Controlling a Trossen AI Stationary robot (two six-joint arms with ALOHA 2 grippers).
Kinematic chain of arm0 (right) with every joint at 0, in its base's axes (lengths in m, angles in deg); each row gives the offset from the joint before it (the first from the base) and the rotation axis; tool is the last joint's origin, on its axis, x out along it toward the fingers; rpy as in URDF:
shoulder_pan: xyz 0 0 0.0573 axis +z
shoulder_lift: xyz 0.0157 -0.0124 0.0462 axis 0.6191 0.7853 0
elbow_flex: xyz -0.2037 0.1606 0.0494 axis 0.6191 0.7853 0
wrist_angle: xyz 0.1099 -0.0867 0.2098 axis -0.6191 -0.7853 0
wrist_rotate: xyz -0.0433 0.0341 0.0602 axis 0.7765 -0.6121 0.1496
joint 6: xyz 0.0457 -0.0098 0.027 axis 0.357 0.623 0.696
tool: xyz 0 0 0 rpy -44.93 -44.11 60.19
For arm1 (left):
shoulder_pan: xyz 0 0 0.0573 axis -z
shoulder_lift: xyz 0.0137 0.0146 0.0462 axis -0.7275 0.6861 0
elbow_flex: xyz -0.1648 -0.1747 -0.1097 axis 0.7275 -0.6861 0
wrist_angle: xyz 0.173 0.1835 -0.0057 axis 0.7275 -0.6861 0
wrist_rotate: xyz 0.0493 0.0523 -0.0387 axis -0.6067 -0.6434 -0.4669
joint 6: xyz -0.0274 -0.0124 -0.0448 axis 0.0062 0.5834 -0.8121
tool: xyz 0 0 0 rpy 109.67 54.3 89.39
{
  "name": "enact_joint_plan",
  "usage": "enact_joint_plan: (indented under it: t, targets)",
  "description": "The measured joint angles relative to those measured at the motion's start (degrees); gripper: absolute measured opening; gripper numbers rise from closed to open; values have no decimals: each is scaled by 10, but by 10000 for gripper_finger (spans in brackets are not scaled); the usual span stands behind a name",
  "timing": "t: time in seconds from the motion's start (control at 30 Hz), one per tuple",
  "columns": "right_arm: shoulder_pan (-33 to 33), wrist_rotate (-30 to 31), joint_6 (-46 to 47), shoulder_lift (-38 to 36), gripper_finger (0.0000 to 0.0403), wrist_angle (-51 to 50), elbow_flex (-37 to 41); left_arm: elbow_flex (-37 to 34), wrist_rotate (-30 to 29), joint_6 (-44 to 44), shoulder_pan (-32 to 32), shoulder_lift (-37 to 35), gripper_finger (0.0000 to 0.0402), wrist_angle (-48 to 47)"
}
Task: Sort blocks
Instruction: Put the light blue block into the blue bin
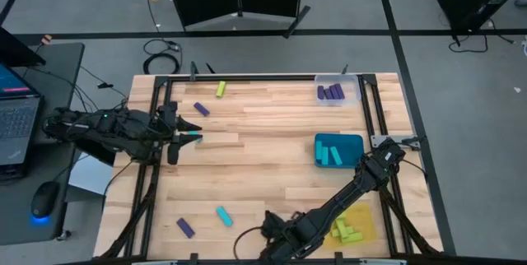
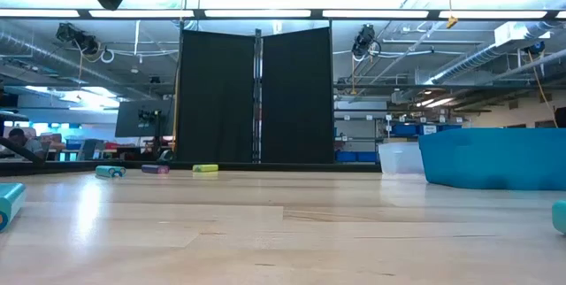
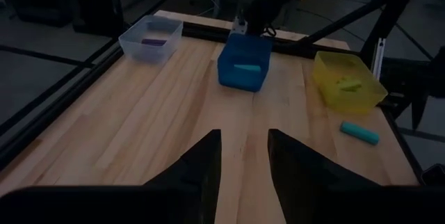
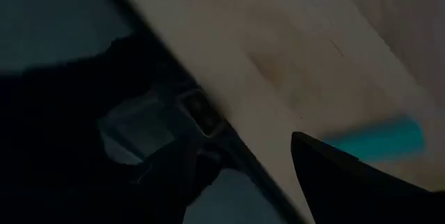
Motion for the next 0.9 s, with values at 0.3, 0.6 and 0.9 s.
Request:
enact_joint_plan:
  t: [0.3,0.6,0.9]
  targets:
    - [25,26,339,2,251,-105,26,0,-6,18,0,0,126,0]
    - [33,38,476,2,275,-54,104,0,-7,37,0,0,126,9]
    - [23,34,283,1,284,-47,97,0,-7,45,0,0,126,10]
